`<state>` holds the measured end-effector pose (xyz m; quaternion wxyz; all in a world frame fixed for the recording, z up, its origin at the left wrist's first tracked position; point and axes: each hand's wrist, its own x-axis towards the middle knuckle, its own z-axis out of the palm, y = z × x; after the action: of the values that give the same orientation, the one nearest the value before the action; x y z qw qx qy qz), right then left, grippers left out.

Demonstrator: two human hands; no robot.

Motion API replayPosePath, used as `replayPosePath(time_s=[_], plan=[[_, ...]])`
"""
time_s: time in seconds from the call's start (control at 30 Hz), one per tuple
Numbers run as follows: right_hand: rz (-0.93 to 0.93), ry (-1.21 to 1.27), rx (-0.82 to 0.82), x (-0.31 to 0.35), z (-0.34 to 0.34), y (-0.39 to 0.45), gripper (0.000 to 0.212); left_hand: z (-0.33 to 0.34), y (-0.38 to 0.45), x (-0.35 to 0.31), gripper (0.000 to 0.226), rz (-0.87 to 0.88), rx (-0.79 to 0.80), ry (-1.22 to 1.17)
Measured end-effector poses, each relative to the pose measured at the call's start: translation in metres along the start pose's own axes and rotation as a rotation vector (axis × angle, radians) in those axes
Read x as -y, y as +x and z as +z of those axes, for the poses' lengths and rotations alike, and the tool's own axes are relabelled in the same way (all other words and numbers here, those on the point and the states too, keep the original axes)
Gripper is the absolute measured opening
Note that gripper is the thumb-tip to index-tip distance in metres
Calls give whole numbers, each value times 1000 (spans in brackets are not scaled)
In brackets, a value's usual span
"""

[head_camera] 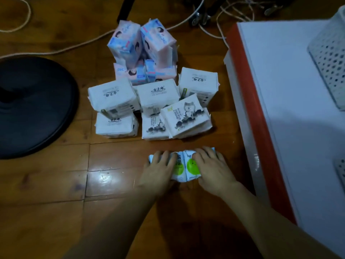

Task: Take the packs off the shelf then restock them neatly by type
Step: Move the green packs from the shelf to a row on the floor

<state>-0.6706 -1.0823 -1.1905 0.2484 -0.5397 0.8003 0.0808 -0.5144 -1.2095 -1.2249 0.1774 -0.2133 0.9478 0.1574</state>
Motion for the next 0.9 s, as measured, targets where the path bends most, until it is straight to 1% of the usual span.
replayPosePath(time_s=[0.1, 0.2, 0.27, 0.37, 0.47, 0.57, 0.73, 0.9], plan=[[2, 10, 23, -3, 2, -1, 63, 4, 0, -3, 93, -25, 14, 23], [-2, -38, 48, -1, -14, -16, 73, -14, -12, -9, 96, -48, 30, 57], [8, -39, 32, 5, -35, -35, 75, -39, -28, -15, 93, -45, 25, 72], [18, -18, -18, 19, -89, -71, 69, -97, -65, -27, 83, -51, -17, 51], [9, -17, -92, 39, -166, -117, 63, -178, -110, -46, 79, -50, -72, 22], [10, -18, -203, 61, -261, -171, 57, -279, -159, -70, 73, -75, -173, -3], [15, -10, -373, 98, -432, -249, 53, -453, -225, -108, 62, -97, -324, 3], [13, 12, -538, 126, -582, -318, 56, -614, -282, -140, 62, -117, -479, 0]])
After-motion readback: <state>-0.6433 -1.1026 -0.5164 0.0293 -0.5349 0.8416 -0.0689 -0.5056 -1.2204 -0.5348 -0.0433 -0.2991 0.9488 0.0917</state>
